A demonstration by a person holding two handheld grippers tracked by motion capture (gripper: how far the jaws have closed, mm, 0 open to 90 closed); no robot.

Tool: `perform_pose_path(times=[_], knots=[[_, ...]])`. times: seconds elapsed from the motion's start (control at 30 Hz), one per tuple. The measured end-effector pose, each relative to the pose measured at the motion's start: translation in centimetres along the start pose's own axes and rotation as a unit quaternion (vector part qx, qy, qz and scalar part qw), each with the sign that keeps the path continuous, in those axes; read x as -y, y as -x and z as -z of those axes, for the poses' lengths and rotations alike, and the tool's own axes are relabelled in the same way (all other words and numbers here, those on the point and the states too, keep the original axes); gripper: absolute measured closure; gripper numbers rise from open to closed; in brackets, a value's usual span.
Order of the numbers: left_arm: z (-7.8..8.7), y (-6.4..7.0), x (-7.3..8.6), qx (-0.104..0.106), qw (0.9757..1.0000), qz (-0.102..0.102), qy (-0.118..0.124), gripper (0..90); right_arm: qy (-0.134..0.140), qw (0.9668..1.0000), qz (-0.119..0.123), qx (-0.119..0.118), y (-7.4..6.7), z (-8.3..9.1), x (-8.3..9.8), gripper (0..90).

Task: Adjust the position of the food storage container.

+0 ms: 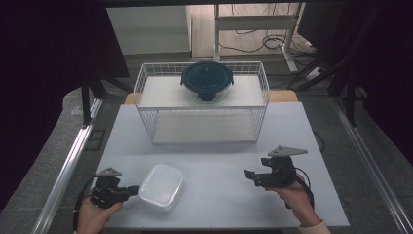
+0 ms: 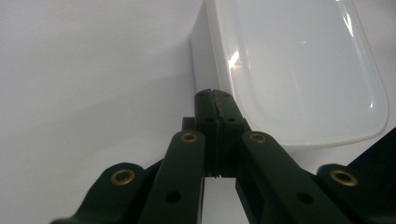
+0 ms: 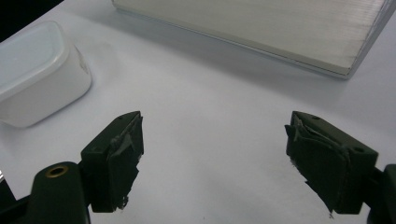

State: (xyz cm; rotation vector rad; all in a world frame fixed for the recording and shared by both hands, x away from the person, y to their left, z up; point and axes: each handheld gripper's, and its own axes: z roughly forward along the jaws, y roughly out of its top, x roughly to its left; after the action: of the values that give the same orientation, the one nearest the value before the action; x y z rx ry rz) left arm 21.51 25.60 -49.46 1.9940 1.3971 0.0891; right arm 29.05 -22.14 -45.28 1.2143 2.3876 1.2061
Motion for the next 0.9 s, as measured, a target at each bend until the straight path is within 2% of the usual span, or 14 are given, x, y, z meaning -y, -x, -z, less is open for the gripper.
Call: perform_pose_path(times=[0.23,0.5,0.9], knots=[[-1.6,1.7,-0.9,0.022,0.9996,-0.015,-0.005,90.0,0.001,1.0000,-0.001,0.000,0.2,0.1,0.0,18.7],[-3.3,3.9,-2.0,0.051,0.9979,-0.036,-0.017,90.0,0.001,1.0000,0.000,-0.001,0.0,0.1,0.0,18.7],[-5.5,5.8,-3.8,0.094,0.9942,-0.044,-0.028,90.0,-0.002,1.0000,0.000,-0.002,0.1,0.0,0.1,18.6]])
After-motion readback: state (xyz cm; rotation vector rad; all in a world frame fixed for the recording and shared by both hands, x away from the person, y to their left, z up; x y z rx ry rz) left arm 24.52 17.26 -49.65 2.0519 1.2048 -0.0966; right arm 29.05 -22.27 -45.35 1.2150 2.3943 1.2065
